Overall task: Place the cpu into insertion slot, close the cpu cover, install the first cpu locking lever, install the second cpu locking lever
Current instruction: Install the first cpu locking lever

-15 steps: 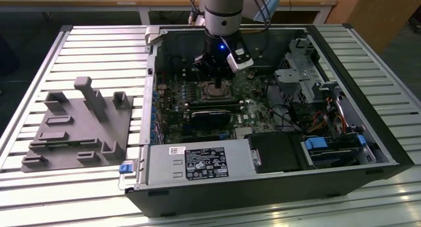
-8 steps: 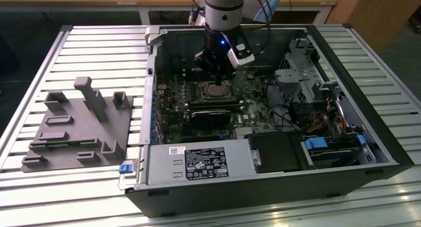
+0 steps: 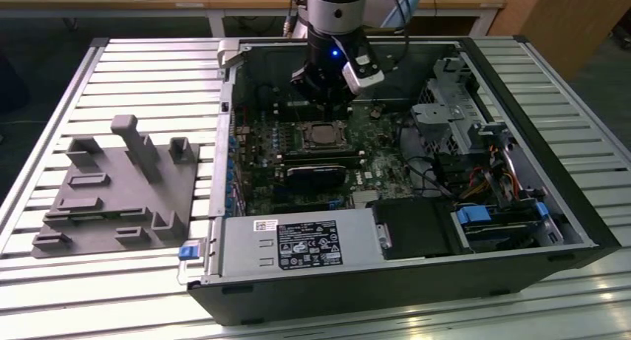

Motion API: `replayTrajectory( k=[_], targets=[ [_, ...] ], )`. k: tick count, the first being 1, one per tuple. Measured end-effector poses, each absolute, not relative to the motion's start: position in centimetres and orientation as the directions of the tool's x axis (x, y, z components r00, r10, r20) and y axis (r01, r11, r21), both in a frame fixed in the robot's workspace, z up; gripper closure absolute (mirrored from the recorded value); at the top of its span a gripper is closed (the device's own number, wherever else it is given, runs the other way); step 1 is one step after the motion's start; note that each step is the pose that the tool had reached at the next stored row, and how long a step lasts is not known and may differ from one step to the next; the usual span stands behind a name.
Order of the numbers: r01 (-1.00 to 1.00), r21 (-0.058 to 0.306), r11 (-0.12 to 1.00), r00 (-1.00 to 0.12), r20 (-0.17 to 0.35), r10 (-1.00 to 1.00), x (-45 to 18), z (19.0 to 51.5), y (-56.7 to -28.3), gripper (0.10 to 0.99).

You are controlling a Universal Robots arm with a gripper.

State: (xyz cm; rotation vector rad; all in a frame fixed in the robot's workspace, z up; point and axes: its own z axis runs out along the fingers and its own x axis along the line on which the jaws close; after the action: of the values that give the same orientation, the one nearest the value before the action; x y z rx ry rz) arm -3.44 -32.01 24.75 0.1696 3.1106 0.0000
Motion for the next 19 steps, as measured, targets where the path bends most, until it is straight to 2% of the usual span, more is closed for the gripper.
replayTrajectory(
  k=[9, 19],
  targets=[
    [0.109, 0.002, 0.994, -0.994, -0.026, 0.109, -3.7, 24.8, -32.0, 0.980],
    [0.109, 0.002, 0.994, -0.994, -0.026, 0.109, -7.3, 24.8, -32.0, 0.980]
  ],
)
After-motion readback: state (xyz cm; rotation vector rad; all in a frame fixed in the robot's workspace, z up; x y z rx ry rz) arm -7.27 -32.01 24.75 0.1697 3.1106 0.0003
